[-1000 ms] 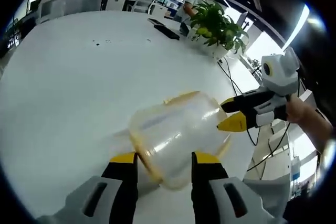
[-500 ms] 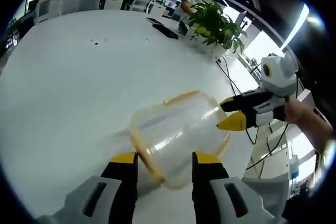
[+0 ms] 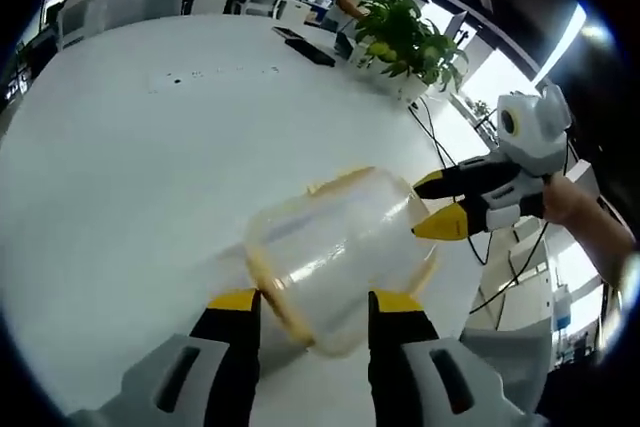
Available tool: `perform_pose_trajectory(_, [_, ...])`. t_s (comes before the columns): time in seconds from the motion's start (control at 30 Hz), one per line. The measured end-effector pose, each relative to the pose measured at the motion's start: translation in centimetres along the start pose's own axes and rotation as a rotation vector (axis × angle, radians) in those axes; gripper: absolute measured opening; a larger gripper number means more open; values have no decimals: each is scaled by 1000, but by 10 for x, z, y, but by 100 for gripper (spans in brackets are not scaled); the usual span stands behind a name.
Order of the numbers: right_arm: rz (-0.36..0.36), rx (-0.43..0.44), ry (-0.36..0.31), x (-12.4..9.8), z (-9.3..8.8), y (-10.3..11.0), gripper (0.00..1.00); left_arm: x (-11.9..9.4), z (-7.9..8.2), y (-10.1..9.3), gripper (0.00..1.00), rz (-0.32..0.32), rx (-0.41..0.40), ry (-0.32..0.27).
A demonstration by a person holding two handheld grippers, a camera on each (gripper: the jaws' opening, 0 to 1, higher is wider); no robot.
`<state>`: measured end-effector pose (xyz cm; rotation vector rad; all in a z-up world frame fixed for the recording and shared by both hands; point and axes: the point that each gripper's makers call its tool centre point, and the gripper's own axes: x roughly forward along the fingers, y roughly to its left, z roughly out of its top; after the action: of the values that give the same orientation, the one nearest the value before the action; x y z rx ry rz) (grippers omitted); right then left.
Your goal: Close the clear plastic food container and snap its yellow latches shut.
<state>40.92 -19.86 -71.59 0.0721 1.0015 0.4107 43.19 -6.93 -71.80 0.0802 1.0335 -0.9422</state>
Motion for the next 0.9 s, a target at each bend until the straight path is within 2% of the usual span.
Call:
perform_pose_trajectory(0.1, [1,-34,-6,-1,1,-4,34,-4,6,-2,38,-12,6,-10])
perform_pose_trajectory(0.3, [-1,-100,-27,-10,5,-5,31,-13,20,-2,34,-8,51,-39])
perform_pose_trajectory(0.47, [3,-152,-61,-17,13,-2,24,-17,31,-10,31,-20,107,-62])
perform_pose_trajectory(0.7, [60,-257,-121,-22,30,8,14,-16,35,-30,23,-68,226,-72])
perform_pose_trajectory(0.9, [118,-281,-151,-23,41,16,6,-13,34,-44,18,-116,295,-70])
